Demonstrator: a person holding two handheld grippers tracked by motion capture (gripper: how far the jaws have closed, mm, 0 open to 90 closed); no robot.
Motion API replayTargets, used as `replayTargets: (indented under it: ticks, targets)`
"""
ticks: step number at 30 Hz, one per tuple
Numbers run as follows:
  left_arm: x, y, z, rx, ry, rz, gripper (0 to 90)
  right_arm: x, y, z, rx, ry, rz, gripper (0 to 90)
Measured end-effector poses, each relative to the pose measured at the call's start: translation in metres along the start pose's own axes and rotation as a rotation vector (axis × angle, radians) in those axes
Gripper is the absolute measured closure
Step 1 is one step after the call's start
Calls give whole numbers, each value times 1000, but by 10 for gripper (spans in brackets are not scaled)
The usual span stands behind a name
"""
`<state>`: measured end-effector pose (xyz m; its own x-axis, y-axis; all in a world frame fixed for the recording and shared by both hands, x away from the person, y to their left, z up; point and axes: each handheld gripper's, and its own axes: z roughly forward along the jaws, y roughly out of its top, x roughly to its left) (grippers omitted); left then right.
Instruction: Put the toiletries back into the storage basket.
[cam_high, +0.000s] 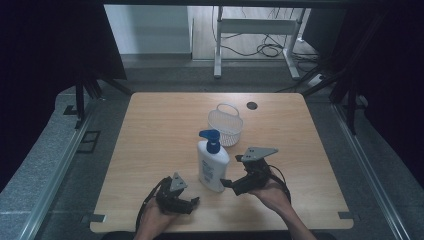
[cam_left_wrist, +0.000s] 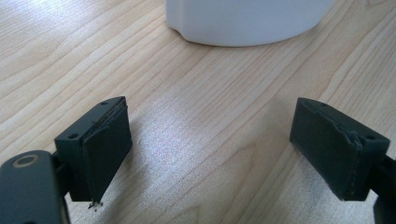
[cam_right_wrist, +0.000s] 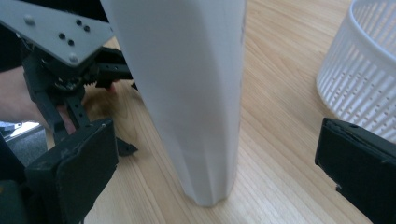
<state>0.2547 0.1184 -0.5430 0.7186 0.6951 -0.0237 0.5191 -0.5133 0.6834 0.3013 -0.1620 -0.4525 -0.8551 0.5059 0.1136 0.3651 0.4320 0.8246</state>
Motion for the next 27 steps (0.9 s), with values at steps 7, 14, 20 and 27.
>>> replayTargets:
  ticks: [7, 14, 20, 27]
  targets:
    - [0, 0, 0, 0, 2, 0, 120, 5, 11, 7, 5, -1, -12, 1]
    - [0, 0, 0, -1, 3, -3, 120, 10, 20, 15, 3, -9, -40, 54]
    - [-1, 0, 0, 0, 4, -4, 120, 12, 29, 22, -3, -19, -46, 113]
    - [-1, 0, 0, 0, 5, -5, 119, 14, 35, 30, -7, -34, -54, 152]
